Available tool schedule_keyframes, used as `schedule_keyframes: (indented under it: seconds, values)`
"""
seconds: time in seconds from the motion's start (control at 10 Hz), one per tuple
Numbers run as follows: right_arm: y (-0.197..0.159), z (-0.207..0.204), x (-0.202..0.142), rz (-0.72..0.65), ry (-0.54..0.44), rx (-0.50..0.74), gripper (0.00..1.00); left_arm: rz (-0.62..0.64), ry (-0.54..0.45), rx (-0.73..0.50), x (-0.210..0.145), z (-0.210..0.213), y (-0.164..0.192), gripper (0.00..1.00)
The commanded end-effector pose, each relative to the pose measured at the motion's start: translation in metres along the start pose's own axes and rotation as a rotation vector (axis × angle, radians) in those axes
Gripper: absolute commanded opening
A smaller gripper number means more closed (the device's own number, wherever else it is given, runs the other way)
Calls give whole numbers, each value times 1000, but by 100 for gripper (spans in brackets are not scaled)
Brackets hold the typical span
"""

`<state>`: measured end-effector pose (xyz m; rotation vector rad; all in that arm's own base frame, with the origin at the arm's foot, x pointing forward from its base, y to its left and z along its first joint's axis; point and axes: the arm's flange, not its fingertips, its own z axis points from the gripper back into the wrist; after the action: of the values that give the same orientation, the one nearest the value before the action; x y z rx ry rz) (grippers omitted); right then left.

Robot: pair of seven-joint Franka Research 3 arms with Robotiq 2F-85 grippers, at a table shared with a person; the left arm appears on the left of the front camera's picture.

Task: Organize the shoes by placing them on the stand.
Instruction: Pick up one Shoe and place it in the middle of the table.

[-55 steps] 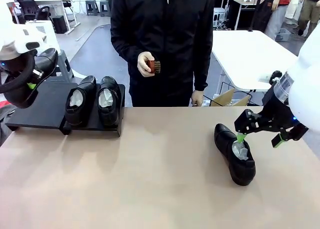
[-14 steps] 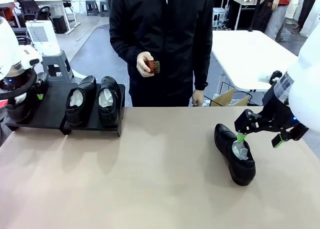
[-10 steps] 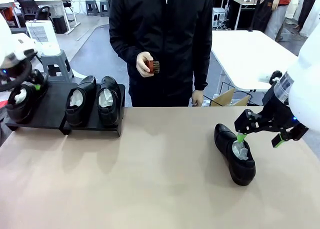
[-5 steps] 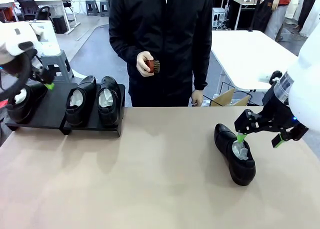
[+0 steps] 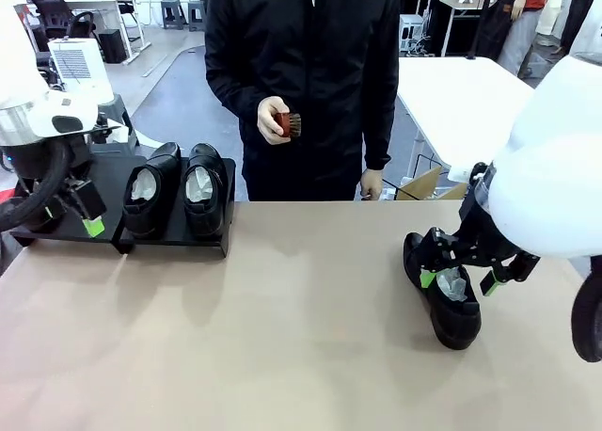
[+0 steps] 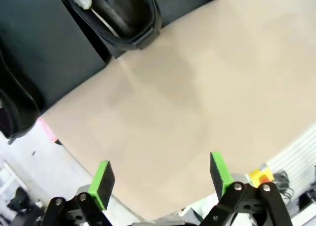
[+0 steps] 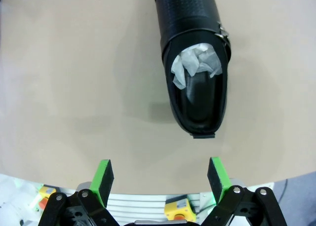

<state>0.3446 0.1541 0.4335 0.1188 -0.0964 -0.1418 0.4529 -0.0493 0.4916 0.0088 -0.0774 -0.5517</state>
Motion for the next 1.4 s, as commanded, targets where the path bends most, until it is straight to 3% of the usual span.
schedule_keyframes:
  seconds: [0.0, 0.1, 0.2, 0.4, 0.6, 0.9, 1.3]
  values:
    - [-6, 14, -5, -2, -23, -2, 100, 0, -54, 15, 1, -1, -10, 100]
    - [0, 0, 0, 0, 0, 0, 100, 0, -54, 15, 1, -1, -10, 100]
    - [11, 4, -10, 38, -44, -28, 100, 0, -54, 15, 1, -1, -10, 100]
    - [41, -18, 23, 90, -19, -84, 100, 0, -54, 15, 1, -1, -10, 100]
    - [58, -29, 56, 19, -101, -215, 100, 0, -54, 15, 1, -1, -10, 100]
    - [56, -48, 73, -9, -10, -190, 100, 0, -54, 15, 1, -1, -10, 100]
    - [33, -37, 63, -70, 33, -161, 100, 0, -54, 15, 1, -1, -10, 100]
